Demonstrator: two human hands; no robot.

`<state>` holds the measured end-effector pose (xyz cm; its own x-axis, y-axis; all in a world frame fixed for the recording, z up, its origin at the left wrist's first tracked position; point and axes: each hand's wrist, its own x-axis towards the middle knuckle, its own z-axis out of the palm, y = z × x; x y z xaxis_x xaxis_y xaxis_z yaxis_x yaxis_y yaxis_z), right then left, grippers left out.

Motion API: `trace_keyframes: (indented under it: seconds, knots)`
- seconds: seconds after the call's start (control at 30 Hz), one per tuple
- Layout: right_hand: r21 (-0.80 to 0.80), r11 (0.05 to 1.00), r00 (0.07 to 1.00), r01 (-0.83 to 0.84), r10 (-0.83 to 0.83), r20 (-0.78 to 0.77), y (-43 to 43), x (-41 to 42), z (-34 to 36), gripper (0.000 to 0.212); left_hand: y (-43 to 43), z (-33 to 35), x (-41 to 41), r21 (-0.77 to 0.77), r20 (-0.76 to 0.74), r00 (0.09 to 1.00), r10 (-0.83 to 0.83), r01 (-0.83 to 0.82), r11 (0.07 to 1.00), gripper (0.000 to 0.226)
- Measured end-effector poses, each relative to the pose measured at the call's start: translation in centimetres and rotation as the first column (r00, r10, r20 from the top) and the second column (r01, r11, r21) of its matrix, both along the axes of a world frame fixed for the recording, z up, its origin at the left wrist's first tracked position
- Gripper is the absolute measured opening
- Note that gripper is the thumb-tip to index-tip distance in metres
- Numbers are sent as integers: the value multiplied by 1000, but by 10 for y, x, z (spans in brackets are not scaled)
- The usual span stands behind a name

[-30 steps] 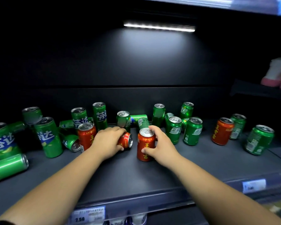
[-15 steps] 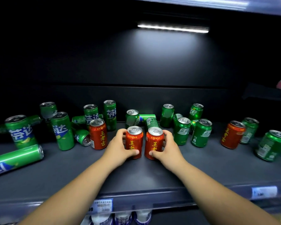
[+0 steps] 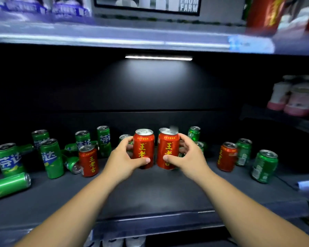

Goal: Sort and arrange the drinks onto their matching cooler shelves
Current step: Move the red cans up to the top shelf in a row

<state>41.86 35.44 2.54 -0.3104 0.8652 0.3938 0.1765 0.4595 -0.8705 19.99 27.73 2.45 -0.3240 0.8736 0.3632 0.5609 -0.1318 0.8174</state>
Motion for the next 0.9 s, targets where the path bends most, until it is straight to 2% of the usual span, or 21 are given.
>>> trace_keyframes:
  seconds: [0.1, 0.37, 0.53, 0.67, 0.9]
  knots:
    - [94, 995, 1000, 15, -13, -25, -2, 44, 41, 84, -4, 44, 44, 94, -27, 998, -58, 60, 994, 73]
    - [332, 943, 986, 41, 15, -165, -11, 167, 157, 73, -6, 146, 154, 334, -94, 987, -131, 156, 930, 69]
    - [450, 892, 982, 47, 41, -183, -14, 217, 218, 81, -6, 201, 202, 453, -125, 987, -105, 151, 879, 67]
    - [517, 851, 984, 93, 0, -178, -11, 245, 257, 84, -9, 250, 224, 497, -192, 980, -55, 145, 856, 64]
    - [548, 813, 969, 197, -77, -235, 31, 260, 318, 75, 10, 325, 233, 542, -289, 953, 92, 83, 836, 66]
